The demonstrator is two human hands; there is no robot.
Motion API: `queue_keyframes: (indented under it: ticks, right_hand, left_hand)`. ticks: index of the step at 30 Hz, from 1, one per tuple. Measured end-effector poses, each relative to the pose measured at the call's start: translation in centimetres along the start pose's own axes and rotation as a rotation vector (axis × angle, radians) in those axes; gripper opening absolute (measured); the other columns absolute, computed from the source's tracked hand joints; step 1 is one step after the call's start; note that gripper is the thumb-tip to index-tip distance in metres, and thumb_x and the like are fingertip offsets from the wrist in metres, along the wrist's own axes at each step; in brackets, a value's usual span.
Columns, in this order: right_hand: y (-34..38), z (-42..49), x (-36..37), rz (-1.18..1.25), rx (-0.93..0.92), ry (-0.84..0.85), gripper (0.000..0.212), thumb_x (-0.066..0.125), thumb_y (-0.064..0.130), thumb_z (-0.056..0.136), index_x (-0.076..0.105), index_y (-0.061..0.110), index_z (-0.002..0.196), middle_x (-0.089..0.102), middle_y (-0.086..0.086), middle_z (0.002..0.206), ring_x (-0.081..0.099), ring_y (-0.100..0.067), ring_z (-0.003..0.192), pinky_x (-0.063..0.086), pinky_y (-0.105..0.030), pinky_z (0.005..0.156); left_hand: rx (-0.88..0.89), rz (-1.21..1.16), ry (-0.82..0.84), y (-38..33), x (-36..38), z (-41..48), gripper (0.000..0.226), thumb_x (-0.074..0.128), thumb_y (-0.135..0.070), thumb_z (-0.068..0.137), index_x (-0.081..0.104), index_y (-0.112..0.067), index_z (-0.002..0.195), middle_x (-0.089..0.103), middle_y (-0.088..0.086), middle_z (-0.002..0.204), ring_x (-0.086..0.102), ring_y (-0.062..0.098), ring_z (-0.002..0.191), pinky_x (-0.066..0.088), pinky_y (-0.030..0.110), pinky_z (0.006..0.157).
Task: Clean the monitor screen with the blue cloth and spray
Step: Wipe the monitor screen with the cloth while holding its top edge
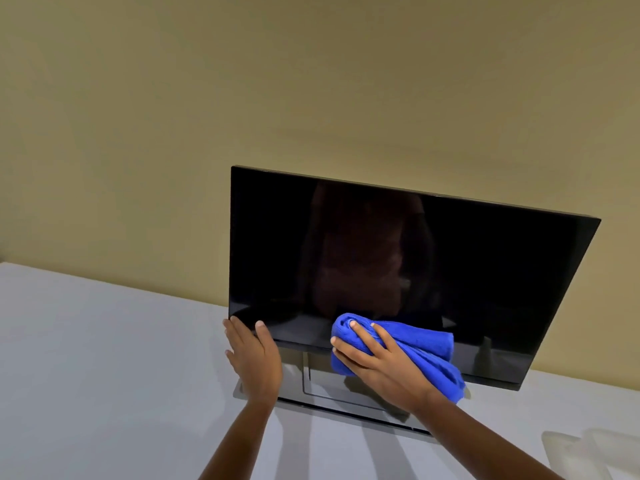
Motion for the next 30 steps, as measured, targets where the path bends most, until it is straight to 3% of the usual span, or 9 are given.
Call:
queue_keyframes:
  ticks: [5,9,14,18,22,27,30]
  right_hand:
    - [2.1,4.2,-1.1,0.034,0.037,-0.001,0.049,0.078,0.046,0.057,0.070,0.034,0.104,0.054,0.016,0.133,0.058,-0.020,0.117,0.054,-0.039,0.083]
    - [2.2,4.4,-1.3,0.041,0.017,-0.011,0.036,0.078,0.051,0.057,0.074,0.036,0.090,0.062,0.017,0.122,0.061,-0.017,0.112,0.055,-0.034,0.080]
    - [1.4,1.8,-0.6,0.080,0.043,0.007,0.026,0.083,0.043,0.050,0.073,0.035,0.073,0.066,0.012,0.108,0.065,-0.021,0.101,0.056,-0.034,0.072]
    - [0.8,1.3,-0.8,0.163,0.231,-0.038,0.041,0.082,0.042,0.053,0.073,0.024,0.089,0.067,0.009,0.096,0.067,-0.022,0.090,0.051,-0.029,0.060]
    - [0.9,1.7,-0.8,0.206,0.410,-0.032,0.048,0.087,0.045,0.048,0.074,0.018,0.086,0.071,0.004,0.094,0.069,-0.026,0.082,0.054,-0.029,0.055]
    - [2.3,2.2,-0.2,0.290,0.664,0.061,0.047,0.087,0.039,0.052,0.075,0.014,0.089,0.072,0.000,0.095,0.069,-0.028,0.086,0.059,-0.033,0.064]
    - [3.2,2.7,-0.5,0.422,0.806,-0.019,0.045,0.092,0.028,0.044,0.074,0.011,0.081,0.073,-0.004,0.089,0.070,-0.027,0.079,0.059,-0.036,0.067]
  left_hand:
    - [-0.166,-0.308,-0.065,1.6,-0.6,0.5,0.049,0.023,-0.029,0.099,0.023,-0.008,0.144,0.027,0.013,0.151,0.027,0.031,0.139,0.020,0.042,0.115]
    - [-0.232,-0.372,-0.046,2.7,-0.7,1.5,0.048,0.021,-0.035,0.098,0.038,-0.008,0.134,0.045,0.017,0.139,0.041,0.033,0.129,0.029,0.044,0.112]
    - [-0.307,-0.387,0.012,3.7,-0.9,2.6,0.050,0.017,-0.039,0.098,0.038,-0.012,0.135,0.045,0.015,0.138,0.040,0.032,0.130,0.027,0.038,0.111]
    - [-0.302,-0.348,0.045,3.8,-1.1,3.3,0.053,0.013,-0.040,0.098,0.040,-0.011,0.133,0.044,0.015,0.141,0.038,0.033,0.132,0.025,0.040,0.112]
    - [-0.283,-0.347,0.119,4.0,-1.4,3.8,0.059,0.008,-0.046,0.097,0.043,-0.016,0.134,0.044,0.012,0.142,0.036,0.031,0.134,0.022,0.040,0.113]
    - [-0.225,-0.298,0.294,4.3,-2.0,4.6,0.062,0.004,-0.045,0.096,0.039,-0.014,0.137,0.037,0.013,0.147,0.030,0.031,0.137,0.016,0.044,0.115]
    - [-0.213,-0.307,0.374,4.3,-2.5,4.9,0.064,0.001,-0.044,0.095,0.037,-0.012,0.137,0.034,0.013,0.148,0.029,0.033,0.138,0.015,0.045,0.115]
Point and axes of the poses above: each hand's wrist, its own z-axis towards the middle knuckle, its own x-axis out of the palm, y = z × x, the point moved 7 cm from there along z, towards the middle knuckle
